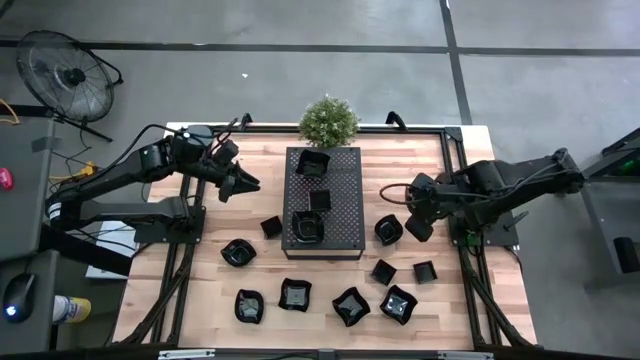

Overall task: Pick & Place Mini shaped plates
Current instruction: Stack the leaf-shaped plate on top of the leaf-shaped plate on the shelf

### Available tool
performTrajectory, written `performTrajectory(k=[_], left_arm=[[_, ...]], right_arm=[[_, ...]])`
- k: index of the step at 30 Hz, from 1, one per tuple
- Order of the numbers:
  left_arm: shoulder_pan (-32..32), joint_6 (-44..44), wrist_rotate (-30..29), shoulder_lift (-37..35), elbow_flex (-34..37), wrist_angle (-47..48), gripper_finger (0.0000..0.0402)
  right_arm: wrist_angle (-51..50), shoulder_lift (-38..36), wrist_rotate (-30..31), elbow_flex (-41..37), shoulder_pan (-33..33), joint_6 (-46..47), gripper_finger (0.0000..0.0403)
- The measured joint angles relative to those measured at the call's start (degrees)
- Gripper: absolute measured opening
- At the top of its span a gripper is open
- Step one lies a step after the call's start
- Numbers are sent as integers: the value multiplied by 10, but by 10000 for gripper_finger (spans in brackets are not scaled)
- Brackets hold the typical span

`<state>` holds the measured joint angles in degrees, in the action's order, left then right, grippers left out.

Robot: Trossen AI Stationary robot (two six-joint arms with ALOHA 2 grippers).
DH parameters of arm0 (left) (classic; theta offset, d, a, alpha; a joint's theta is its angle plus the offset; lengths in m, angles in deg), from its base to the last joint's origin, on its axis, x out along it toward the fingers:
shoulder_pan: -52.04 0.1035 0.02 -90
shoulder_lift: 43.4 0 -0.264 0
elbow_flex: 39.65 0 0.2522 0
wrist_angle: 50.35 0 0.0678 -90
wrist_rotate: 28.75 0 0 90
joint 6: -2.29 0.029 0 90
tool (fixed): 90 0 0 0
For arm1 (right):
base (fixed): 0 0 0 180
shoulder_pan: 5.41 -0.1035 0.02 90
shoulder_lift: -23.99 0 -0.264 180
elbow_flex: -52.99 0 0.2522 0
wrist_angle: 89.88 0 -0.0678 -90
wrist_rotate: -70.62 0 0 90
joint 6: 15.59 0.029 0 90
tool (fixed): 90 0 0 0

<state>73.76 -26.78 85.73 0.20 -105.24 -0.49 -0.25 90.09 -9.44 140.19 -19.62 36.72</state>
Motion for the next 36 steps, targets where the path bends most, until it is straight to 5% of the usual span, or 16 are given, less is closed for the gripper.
performTrajectory(k=[5,11,26,36], left_arm=[[0,-1,-30,1,0,0,149],[0,-56,-49,2,0,-27,149],[0,-195,-47,87,-1,-212,149],[0,-190,-54,139,-32,-259,149]], right_arm=[[37,21,-4,33,0,-113,0],[65,63,3,68,0,-351,0],[139,230,319,79,9,-777,0],[326,248,346,85,40,-1002,0]])
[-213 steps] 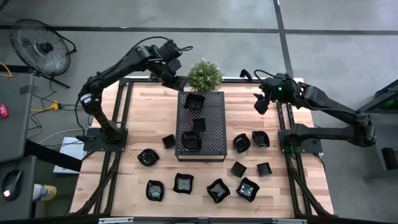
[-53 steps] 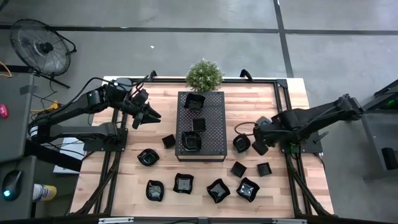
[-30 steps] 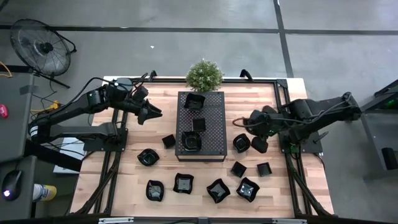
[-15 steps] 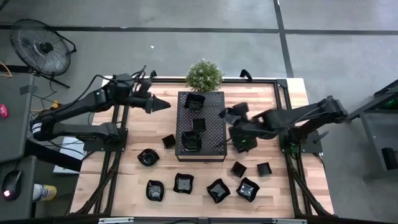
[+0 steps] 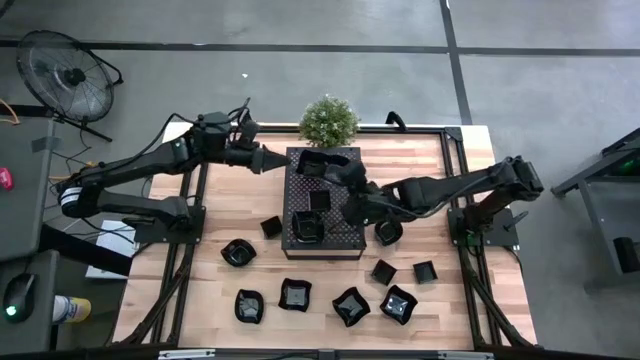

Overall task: Pick & Place Mini shaped plates
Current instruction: Stack the leaf-shaped plate on top of the leaf-shaped plate on the shelf

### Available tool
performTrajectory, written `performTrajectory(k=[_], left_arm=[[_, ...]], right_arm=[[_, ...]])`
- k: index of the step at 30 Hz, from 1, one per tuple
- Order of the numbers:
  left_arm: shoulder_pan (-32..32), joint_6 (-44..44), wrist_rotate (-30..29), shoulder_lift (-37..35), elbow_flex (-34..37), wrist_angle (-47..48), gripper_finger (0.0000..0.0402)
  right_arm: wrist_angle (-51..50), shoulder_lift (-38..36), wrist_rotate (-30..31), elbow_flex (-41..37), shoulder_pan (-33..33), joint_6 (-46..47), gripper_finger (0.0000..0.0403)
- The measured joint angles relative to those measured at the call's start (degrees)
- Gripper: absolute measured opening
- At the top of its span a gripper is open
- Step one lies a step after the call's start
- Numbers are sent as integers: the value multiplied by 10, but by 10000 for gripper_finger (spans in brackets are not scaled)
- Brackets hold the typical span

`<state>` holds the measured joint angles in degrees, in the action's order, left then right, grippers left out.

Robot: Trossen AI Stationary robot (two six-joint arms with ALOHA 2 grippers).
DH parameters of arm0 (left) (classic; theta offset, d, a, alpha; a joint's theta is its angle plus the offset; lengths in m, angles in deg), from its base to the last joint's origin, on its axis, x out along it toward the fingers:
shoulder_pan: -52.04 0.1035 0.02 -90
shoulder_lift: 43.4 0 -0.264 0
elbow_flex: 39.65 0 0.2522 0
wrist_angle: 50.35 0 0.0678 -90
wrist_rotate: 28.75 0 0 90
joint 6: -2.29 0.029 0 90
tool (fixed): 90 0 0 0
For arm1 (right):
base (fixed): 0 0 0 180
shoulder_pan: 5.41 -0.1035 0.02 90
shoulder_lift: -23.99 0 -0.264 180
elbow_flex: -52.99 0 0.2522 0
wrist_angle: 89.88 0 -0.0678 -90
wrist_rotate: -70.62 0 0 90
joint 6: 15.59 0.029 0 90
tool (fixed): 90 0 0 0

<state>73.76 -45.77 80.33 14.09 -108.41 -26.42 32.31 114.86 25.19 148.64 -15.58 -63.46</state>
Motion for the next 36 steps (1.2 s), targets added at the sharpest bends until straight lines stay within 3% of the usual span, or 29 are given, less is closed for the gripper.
performTrajectory(k=[7,12,28,32,36], left_arm=[[0,2,-12,39,-30,4,149],[0,4,-12,62,-52,6,149],[0,-35,19,91,-61,58,149],[0,-12,13,91,-90,150,149],[0,12,-30,91,-140,239,149]], right_arm=[[88,3,-36,25,25,-64,0],[90,3,-101,30,35,-93,0],[91,3,-179,29,48,-141,0],[84,9,-215,29,58,-165,0],[77,21,-169,29,59,-235,0]])
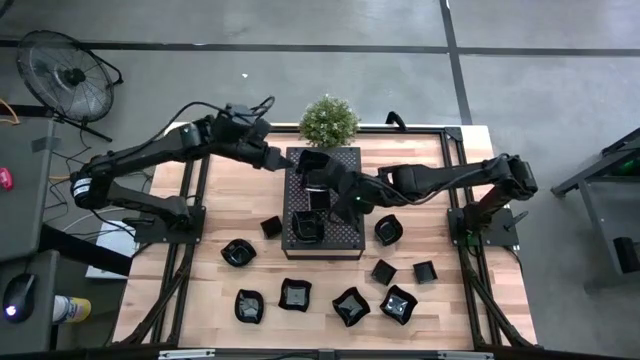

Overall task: Pick & Place Mini shaped plates
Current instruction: Stack the leaf-shaped plate on top of the leaf-shaped plate on the shelf

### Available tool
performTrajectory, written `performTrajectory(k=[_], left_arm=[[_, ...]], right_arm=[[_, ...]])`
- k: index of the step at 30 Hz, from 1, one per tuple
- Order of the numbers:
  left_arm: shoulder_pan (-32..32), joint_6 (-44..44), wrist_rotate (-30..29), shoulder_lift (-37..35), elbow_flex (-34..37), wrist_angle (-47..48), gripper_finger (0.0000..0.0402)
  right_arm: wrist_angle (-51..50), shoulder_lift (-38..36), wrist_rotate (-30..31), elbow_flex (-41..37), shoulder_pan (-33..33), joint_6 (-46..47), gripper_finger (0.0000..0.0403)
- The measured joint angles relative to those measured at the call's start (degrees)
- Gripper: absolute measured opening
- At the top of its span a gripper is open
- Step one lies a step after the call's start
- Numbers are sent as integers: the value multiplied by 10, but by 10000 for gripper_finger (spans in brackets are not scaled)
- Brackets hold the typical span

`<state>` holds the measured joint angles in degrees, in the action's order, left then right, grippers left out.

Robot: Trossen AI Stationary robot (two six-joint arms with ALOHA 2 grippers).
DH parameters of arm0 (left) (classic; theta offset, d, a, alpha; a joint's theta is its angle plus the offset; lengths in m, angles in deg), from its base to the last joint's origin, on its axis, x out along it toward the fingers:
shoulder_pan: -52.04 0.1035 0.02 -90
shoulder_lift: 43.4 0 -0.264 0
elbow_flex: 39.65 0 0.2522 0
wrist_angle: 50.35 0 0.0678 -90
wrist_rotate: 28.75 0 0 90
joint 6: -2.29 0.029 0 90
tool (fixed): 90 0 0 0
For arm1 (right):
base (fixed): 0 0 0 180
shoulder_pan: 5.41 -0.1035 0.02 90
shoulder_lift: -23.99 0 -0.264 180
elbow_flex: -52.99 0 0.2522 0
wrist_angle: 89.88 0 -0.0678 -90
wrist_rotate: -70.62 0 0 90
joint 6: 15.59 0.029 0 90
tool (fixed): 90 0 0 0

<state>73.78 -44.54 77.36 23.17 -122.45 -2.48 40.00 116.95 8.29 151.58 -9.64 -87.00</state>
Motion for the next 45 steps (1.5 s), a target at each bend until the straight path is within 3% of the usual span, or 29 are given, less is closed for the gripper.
performTrajectory(k=[5,10,17,29,45], left_arm=[[0,-10,-43,0,-60,64,149],[0,-19,-62,24,-106,102,149],[0,-7,-72,88,-171,208,149],[0,51,-80,164,-255,239,149],[0,81,-65,205,-261,252,149]], right_arm=[[6,18,103,0,3,-99,0],[15,33,142,0,5,-172,0],[43,35,139,7,10,-199,0],[32,35,103,22,25,-195,0],[32,35,86,22,28,-187,0]])
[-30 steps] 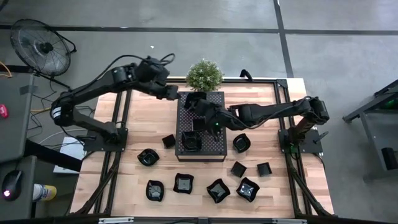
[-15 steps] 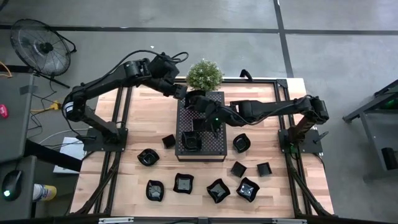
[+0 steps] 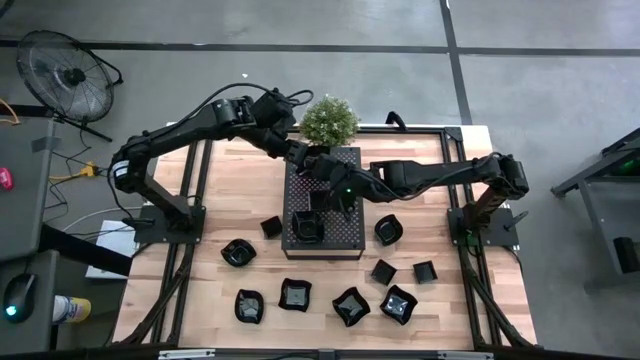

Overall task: Pick & Place Mini shaped plates
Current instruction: Stack the leaf-shaped plate on top of the leaf-shaped plate on the shelf

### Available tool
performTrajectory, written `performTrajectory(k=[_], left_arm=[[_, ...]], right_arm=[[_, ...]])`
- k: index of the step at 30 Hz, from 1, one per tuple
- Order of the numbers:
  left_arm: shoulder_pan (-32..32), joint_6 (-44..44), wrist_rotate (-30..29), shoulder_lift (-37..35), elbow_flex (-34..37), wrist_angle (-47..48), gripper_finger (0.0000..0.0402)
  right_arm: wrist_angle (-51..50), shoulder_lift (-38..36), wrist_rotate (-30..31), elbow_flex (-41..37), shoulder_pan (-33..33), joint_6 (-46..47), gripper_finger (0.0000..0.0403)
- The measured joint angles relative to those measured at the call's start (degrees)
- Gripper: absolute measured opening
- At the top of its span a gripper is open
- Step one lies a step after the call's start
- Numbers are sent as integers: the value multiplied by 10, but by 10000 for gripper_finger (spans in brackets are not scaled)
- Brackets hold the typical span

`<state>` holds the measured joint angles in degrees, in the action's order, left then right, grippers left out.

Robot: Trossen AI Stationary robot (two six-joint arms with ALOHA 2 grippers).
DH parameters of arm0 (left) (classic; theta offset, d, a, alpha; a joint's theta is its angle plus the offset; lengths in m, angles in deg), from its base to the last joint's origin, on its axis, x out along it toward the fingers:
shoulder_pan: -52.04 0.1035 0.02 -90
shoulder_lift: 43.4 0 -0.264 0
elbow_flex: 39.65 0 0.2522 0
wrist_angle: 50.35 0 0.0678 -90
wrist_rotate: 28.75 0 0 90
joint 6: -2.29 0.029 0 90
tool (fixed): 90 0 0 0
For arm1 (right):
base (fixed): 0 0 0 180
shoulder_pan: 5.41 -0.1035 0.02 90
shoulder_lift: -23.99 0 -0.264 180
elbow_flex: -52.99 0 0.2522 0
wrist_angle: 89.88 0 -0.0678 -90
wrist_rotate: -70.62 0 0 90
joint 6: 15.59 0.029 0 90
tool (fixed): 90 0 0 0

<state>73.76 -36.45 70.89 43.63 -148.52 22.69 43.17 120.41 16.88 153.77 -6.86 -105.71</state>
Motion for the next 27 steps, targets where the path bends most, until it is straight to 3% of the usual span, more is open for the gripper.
performTrajectory(k=[9,23,27], left_arm=[[0,10,9,0,0,0,139],[0,26,20,0,0,0,13],[0,30,18,0,1,1,4]], right_arm=[[12,0,-14,0,0,0,0],[18,-1,-23,0,1,-1,0],[18,-1,-21,0,1,0,0]])
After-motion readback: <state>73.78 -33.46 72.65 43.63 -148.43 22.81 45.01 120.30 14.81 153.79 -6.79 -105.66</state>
